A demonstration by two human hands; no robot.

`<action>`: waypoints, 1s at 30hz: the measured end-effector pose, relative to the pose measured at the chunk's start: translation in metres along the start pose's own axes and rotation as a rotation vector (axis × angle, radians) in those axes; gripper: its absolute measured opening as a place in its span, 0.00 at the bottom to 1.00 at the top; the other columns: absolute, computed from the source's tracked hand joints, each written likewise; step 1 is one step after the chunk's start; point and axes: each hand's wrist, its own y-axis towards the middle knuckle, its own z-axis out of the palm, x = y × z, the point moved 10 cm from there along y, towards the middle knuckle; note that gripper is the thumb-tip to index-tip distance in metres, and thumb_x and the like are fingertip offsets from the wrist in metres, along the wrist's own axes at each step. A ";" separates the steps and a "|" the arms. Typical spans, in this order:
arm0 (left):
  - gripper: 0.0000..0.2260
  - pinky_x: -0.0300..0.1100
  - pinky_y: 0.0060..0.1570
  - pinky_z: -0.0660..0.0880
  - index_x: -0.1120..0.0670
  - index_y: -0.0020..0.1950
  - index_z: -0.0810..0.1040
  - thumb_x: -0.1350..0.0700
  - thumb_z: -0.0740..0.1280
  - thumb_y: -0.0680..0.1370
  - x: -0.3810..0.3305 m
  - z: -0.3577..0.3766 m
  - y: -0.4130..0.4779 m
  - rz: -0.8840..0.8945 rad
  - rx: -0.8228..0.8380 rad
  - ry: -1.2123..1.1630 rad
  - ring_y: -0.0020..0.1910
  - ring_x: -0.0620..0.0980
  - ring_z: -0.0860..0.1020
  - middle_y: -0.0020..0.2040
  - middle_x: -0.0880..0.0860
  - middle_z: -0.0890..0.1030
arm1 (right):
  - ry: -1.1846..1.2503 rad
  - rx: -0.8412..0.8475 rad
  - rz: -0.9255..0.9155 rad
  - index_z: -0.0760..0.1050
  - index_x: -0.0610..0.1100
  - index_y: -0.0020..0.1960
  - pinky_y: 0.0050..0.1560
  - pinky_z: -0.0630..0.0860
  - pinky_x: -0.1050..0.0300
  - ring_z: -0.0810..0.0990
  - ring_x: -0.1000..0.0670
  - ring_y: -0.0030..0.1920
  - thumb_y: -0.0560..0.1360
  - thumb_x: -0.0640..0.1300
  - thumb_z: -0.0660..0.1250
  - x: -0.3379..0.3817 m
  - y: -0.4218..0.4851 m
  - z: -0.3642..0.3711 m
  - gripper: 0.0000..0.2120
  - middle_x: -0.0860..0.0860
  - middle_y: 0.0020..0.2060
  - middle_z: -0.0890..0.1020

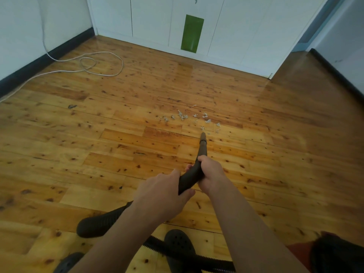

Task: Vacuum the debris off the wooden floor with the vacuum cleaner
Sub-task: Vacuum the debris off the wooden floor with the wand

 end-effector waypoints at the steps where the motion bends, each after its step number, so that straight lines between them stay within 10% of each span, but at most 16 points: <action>1: 0.14 0.37 0.31 0.66 0.46 0.51 0.65 0.36 0.59 0.78 -0.002 0.000 0.001 0.003 -0.001 0.006 0.34 0.41 0.73 0.39 0.44 0.74 | 0.005 -0.011 -0.001 0.65 0.39 0.60 0.24 0.76 0.57 0.78 0.46 0.34 0.81 0.40 0.60 0.001 0.001 -0.004 0.09 0.39 0.42 0.78; 30: 0.08 0.39 0.42 0.66 0.43 0.54 0.65 0.43 0.62 0.80 -0.029 0.018 0.007 0.134 0.135 -0.036 0.42 0.42 0.70 0.48 0.45 0.73 | 0.200 -0.103 -0.038 0.67 0.40 0.60 0.27 0.79 0.57 0.80 0.46 0.39 0.78 0.40 0.67 0.019 0.033 -0.081 0.14 0.39 0.49 0.78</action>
